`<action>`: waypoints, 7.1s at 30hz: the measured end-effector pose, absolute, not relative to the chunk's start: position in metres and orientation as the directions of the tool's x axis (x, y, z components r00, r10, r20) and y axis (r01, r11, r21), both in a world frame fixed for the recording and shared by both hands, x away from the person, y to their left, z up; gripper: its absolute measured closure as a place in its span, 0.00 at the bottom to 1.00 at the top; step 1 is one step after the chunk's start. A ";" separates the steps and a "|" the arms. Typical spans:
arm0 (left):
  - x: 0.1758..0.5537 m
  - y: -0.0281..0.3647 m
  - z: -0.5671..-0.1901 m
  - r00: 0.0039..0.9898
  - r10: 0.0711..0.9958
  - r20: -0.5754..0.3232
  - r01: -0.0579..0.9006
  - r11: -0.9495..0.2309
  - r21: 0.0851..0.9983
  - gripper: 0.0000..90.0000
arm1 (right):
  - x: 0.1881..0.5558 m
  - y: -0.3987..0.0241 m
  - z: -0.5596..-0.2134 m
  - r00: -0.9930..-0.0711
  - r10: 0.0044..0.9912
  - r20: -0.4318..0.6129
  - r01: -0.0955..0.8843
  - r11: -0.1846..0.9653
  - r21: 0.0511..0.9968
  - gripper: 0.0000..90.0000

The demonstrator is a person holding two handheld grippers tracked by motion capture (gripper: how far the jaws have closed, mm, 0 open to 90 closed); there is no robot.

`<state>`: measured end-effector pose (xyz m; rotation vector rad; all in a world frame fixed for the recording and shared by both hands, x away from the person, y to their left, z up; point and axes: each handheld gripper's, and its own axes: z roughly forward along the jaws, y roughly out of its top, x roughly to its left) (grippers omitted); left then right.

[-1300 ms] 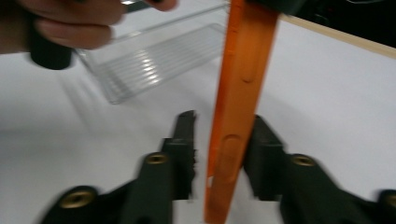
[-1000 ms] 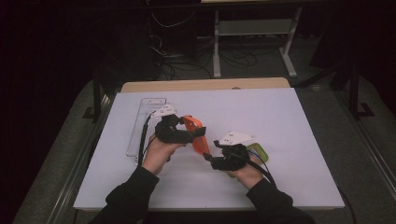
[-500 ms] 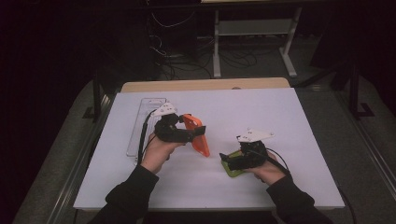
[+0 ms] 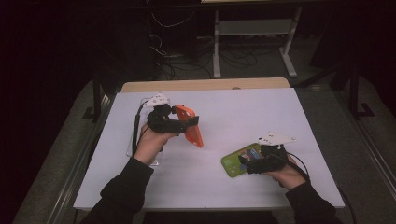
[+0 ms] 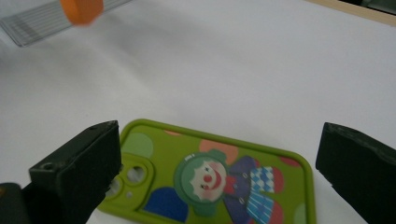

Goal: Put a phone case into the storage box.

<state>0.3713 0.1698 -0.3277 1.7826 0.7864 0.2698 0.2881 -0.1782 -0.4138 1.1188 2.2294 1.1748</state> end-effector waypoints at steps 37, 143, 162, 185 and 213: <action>0.473 0.239 -0.287 0.382 0.924 0.002 0.372 -0.156 0.915 0.18 | 0.270 -0.210 -0.417 -0.537 0.843 0.011 0.483 0.298 0.823 0.00; 0.323 0.150 -0.378 0.865 0.493 -0.097 0.346 -0.444 0.827 0.00 | 0.268 -0.209 -0.412 -0.550 0.835 0.019 0.464 0.287 0.838 0.00; 0.308 0.140 -0.407 0.887 0.456 -0.073 0.320 -0.493 0.809 0.02 | 0.276 -0.213 -0.408 -0.567 0.820 0.072 0.517 0.286 0.807 0.04; 0.313 0.142 -0.411 0.881 0.464 -0.093 0.338 -0.480 0.809 0.02 | 0.358 -0.199 -0.418 -0.523 0.849 0.072 0.641 0.336 0.690 0.98; 0.313 0.142 -0.413 0.883 0.458 -0.105 0.348 -0.488 0.801 0.03 | 0.347 -0.207 -0.437 -0.602 0.797 0.049 0.675 0.474 0.565 0.98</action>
